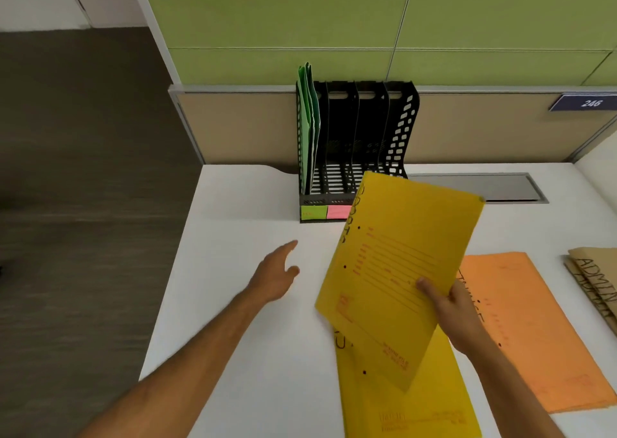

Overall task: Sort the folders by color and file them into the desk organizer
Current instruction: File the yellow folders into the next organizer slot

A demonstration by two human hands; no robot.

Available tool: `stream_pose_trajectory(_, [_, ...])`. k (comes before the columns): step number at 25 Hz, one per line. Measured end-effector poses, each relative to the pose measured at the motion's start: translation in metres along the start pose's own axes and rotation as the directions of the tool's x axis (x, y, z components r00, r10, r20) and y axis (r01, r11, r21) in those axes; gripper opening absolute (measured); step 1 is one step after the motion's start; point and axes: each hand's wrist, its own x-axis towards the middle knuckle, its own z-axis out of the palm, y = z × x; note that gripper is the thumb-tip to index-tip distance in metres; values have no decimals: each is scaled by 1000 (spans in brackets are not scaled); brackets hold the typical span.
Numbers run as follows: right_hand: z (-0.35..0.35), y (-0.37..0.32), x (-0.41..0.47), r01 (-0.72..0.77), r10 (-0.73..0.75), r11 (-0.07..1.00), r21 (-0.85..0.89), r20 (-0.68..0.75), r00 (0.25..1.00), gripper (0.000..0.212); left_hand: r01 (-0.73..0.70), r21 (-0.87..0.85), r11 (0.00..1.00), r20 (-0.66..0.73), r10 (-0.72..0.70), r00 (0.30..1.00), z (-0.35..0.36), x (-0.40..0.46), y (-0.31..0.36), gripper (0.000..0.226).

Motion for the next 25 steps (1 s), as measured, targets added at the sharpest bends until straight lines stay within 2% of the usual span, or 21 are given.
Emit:
stream_pose_trajectory(6, [1, -55, 14, 201, -204, 977, -73, -42, 978, 24, -157, 274, 949, -4, 164, 986, -18, 77, 36, 80])
stream_pose_trajectory(9, [3, -77, 21, 253, -259, 964, -76, -77, 963, 28, -146, 471, 870, 20, 156, 988, -14, 111, 49, 88])
stream_pose_trajectory(11, [6, -84, 26, 283, -291, 955, -85, -99, 952, 31, -119, 544, 831, 29, 123, 992, -11, 127, 51, 90])
stream_pose_trajectory(15, [15, -89, 35, 321, -334, 942, -98, -175, 926, 34, -86, 623, 777, 55, 66, 996, 1, 133, 41, 89])
stream_pose_trajectory(19, [21, -99, 52, 370, -385, 923, -108, -243, 890, 34, -98, 637, 765, 43, 92, 995, -1, 138, 39, 91])
stream_pose_trajectory(21, [25, -110, 64, 380, -401, 916, -129, -252, 881, 32, -91, 625, 776, 25, 97, 995, -7, 144, 43, 88])
stream_pose_trajectory(25, [40, -135, 98, 443, -480, 876, -190, -251, 841, 31, -80, 693, 717, 24, 88, 996, -5, 145, 48, 84])
